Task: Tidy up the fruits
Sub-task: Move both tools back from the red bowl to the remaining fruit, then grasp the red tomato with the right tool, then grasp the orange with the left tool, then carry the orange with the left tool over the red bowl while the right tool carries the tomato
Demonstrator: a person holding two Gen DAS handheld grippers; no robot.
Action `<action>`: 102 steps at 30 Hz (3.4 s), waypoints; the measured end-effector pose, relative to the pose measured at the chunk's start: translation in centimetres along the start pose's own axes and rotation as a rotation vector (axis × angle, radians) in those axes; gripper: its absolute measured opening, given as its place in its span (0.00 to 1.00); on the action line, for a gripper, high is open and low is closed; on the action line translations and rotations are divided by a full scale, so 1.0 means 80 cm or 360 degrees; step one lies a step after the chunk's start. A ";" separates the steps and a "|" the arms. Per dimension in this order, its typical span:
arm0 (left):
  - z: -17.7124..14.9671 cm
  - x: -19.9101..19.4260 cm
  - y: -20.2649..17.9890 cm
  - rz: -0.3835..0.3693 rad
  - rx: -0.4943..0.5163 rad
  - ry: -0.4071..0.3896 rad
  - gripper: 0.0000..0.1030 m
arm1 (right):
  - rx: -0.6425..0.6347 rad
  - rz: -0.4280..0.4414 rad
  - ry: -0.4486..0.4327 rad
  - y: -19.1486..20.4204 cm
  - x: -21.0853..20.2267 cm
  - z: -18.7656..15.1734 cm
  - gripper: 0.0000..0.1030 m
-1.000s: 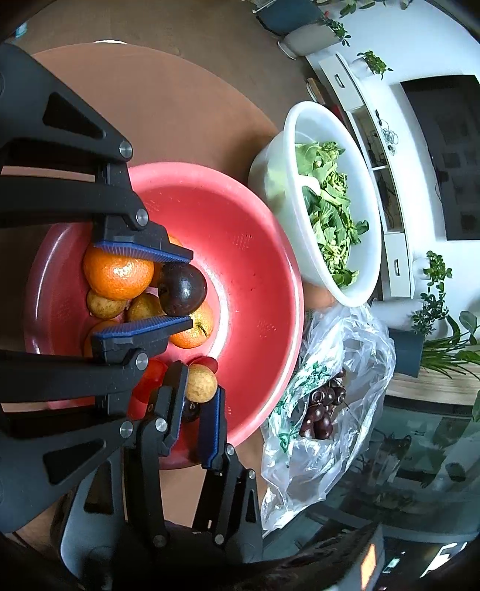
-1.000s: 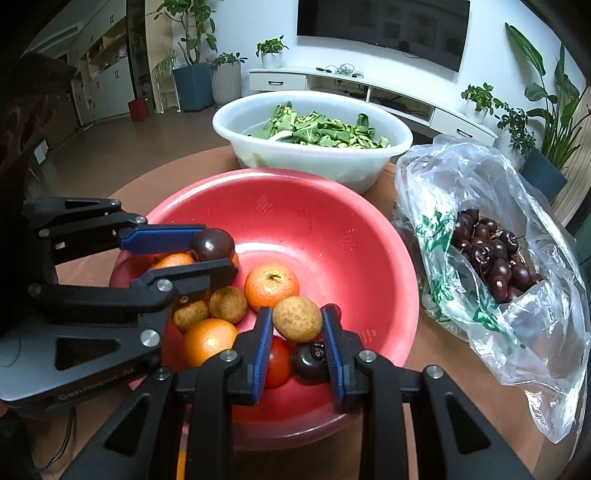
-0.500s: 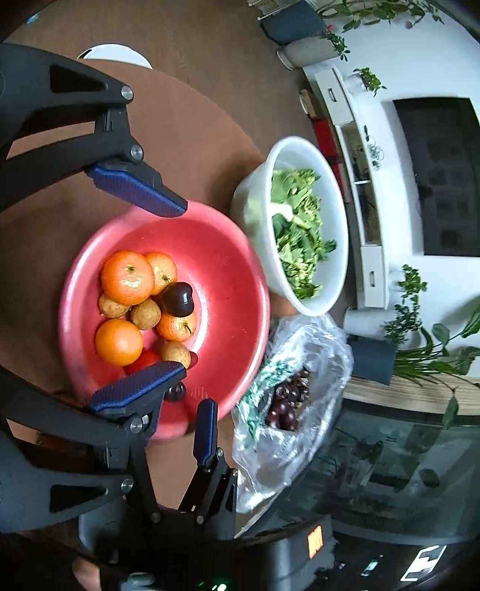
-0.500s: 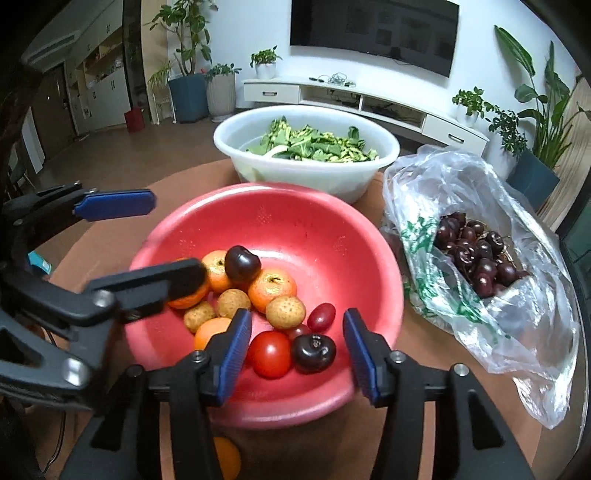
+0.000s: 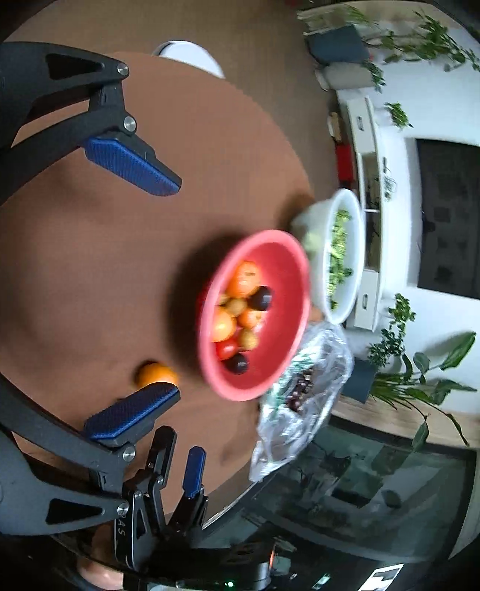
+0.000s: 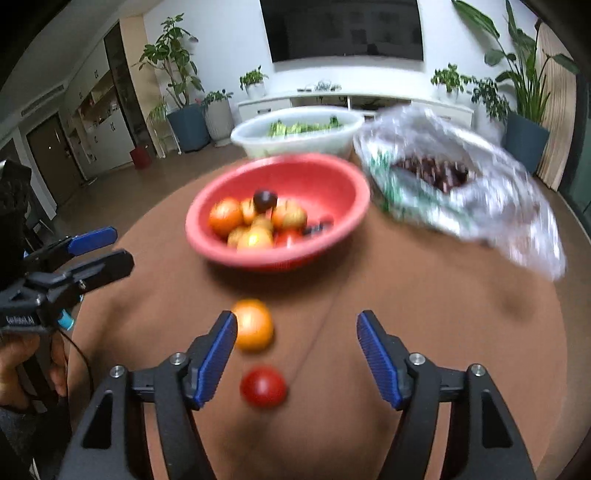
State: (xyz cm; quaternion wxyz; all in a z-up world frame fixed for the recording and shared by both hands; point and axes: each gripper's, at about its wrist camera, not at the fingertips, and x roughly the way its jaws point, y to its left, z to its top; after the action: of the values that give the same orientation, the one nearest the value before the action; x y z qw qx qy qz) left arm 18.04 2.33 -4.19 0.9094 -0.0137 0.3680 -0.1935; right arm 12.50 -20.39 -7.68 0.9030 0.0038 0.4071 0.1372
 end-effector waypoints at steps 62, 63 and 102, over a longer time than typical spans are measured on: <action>-0.013 0.147 -0.109 0.0088 0.0240 0.0391 0.88 | 0.0106 -0.0052 0.0012 -0.031 -0.008 -0.048 0.35; -0.014 0.150 -0.111 0.0076 0.0245 0.0402 0.82 | 0.0103 -0.0052 0.0013 -0.030 -0.008 -0.048 0.35; -0.025 0.065 -0.078 -0.0069 0.0109 0.0226 0.35 | 0.0053 -0.0071 0.0007 -0.013 -0.006 -0.049 0.35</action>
State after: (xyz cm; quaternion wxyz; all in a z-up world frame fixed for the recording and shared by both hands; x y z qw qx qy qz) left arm 17.96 -5.08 -8.02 0.8765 0.0231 0.4243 -0.2263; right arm 9.55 -21.91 -10.04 0.9047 0.0095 0.4114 0.1101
